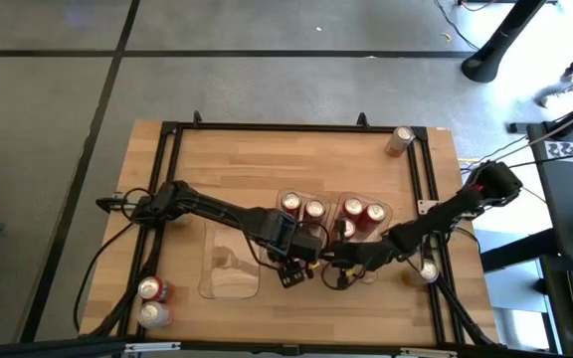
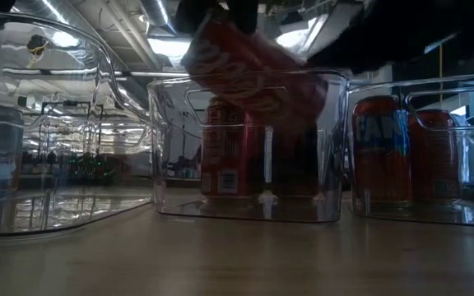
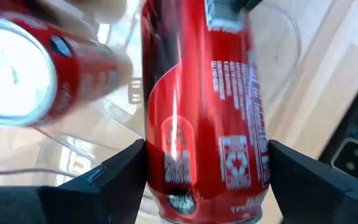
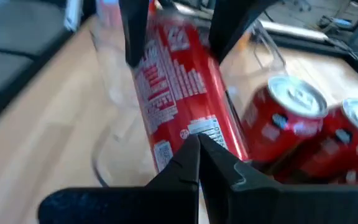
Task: Sort soda cans
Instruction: Adjust the red soda can on the center transparent bin
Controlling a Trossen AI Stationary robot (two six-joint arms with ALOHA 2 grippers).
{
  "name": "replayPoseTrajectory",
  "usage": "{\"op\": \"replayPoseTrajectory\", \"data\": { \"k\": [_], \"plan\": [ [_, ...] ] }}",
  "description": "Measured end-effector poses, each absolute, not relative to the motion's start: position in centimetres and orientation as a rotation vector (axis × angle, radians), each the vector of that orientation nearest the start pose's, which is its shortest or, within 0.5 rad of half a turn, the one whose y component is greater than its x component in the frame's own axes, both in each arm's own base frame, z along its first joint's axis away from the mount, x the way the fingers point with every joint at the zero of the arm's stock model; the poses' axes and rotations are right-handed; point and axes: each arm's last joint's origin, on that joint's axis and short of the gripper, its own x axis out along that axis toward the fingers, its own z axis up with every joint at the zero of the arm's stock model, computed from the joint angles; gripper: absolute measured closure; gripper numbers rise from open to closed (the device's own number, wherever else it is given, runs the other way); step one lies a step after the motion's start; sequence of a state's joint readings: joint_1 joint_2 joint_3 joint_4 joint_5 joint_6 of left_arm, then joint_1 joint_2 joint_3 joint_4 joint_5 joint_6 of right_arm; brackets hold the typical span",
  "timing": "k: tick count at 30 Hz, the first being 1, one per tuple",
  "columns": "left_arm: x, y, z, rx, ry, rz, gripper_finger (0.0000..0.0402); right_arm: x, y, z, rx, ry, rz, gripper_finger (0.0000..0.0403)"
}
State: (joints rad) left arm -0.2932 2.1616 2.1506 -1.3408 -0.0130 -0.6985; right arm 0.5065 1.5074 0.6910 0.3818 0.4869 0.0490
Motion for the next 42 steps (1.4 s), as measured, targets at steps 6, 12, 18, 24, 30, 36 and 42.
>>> {"op": "replayPoseTrajectory", "data": {
  "k": [6,12,18,24,30,36,42],
  "plan": [
    [41.8,-12.0,28.6,-0.363,1.324,0.261,0.0123,27.5,13.2,17.3,-0.188,0.427,-0.041,0.0398],
    [42.0,-11.2,28.5,-0.359,1.328,0.267,0.0124,27.8,13.0,16.8,-0.168,0.437,-0.068,0.0398],
    [42.6,-10.6,27.3,-0.339,1.356,0.279,0.0124,28.1,12.4,16.7,-0.145,0.447,-0.048,0.0398],
    [42.7,-10.3,27.1,-0.338,1.368,0.291,0.0124,28.5,11.9,16.4,-0.112,0.46,-0.027,0.0398],
    [42.8,-9.9,27.1,-0.322,1.364,0.293,0.0124,28.9,11.7,15.8,-0.104,0.474,-0.017,0.0398],
    [42.9,-9.6,27.1,-0.31,1.346,0.312,0.0124,29.2,11.4,15.5,-0.096,0.481,0.003,0.0398],
    [43.1,-9.4,27.1,-0.294,1.329,0.322,0.0124,29.5,10.7,15.3,-0.047,0.495,0.026,0.0398]
  ]
}}
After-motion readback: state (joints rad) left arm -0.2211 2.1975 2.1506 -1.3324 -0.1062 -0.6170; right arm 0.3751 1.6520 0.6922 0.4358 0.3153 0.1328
